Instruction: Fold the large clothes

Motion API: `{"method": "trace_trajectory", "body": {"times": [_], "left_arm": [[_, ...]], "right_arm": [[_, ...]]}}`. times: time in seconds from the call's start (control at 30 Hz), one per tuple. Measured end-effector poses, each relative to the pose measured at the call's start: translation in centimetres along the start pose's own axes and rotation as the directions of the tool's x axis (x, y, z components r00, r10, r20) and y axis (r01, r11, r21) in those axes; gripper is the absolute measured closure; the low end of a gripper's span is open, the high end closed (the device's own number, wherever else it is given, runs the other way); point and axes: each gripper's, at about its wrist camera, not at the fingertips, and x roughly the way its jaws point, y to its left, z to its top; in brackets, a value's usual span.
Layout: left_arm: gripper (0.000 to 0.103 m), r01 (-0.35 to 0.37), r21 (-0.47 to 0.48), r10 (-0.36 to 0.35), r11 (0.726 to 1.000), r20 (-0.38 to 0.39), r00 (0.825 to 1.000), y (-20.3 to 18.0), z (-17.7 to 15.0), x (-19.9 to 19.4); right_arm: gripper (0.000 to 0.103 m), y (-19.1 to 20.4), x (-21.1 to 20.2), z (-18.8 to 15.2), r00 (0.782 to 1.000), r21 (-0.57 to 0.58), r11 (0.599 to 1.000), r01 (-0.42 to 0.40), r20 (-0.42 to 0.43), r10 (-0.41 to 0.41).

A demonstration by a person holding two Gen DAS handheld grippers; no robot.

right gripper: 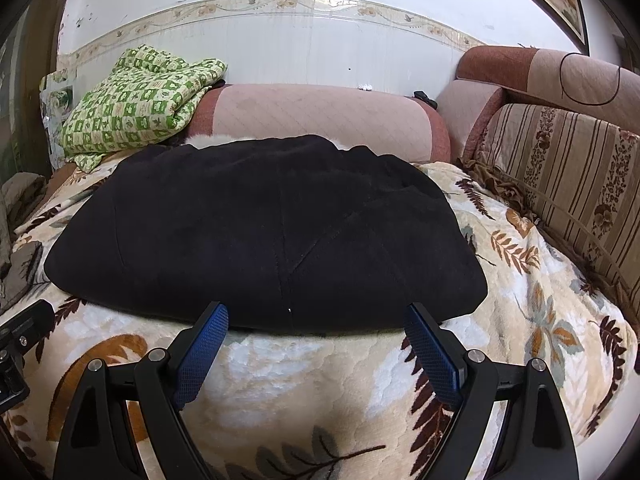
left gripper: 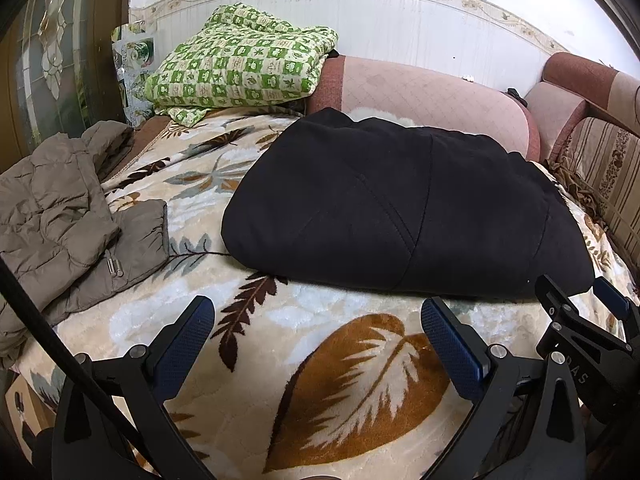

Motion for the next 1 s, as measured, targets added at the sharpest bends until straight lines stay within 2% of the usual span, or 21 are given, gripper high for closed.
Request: {"method": "trace_trajectory", "body": {"times": [1.0], "left_arm": [[0.000, 0.012, -0.005, -0.012, 1.000, -0.010, 1.000, -0.09, -0.14, 0.23]], "right_arm": [[0.010, -0.04, -0.53, 0.11, 0.999, -0.007, 0.999, 0.032, 0.029, -0.032]]}}
